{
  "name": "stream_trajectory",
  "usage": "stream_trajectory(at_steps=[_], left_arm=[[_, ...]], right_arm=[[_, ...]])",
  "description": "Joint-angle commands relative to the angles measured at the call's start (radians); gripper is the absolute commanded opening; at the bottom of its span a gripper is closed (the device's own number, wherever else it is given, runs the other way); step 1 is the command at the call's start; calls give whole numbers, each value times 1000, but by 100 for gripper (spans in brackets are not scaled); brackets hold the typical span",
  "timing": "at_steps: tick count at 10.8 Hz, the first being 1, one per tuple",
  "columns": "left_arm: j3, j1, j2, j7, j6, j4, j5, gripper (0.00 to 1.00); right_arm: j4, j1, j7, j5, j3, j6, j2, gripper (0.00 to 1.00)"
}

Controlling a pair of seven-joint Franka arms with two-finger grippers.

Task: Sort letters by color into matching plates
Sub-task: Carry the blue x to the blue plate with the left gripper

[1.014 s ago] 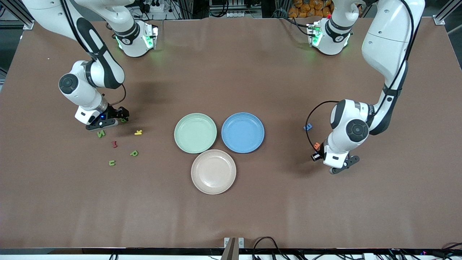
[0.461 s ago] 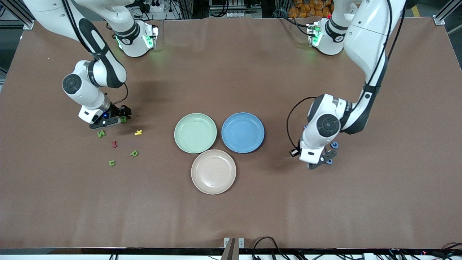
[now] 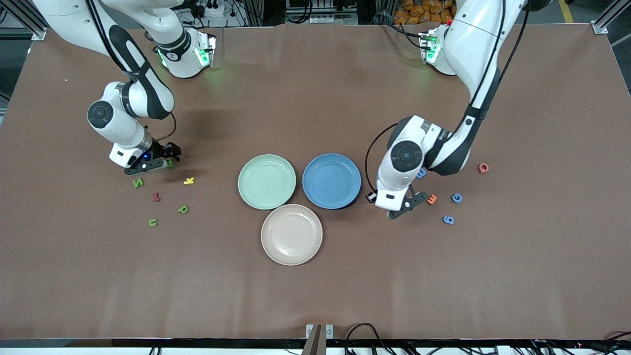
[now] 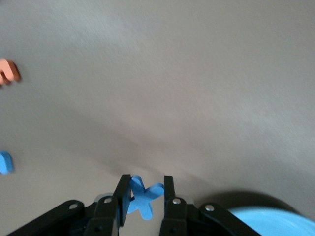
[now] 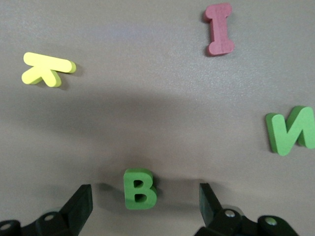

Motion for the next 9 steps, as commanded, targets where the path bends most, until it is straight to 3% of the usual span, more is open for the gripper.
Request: stream_trajectory(at_steps=[1,6,8,9], left_arm=[[8,-48,-5,-82,-23,23,16,0],[3,-113,-10,-178,-56,62,13,0],[2,-146,-10,-230,-57,82,7,0],[3,-163,-9,-241,-56,98,-23,0]], right_arm=[[-24,-9,2,-2,9,20,-10,82],[-22,-6,2,-2,10,20,-5,60],[-21,-6,0,-3,15,20,-5,47],[-21,-6,2,-2,15,20,-3,46]])
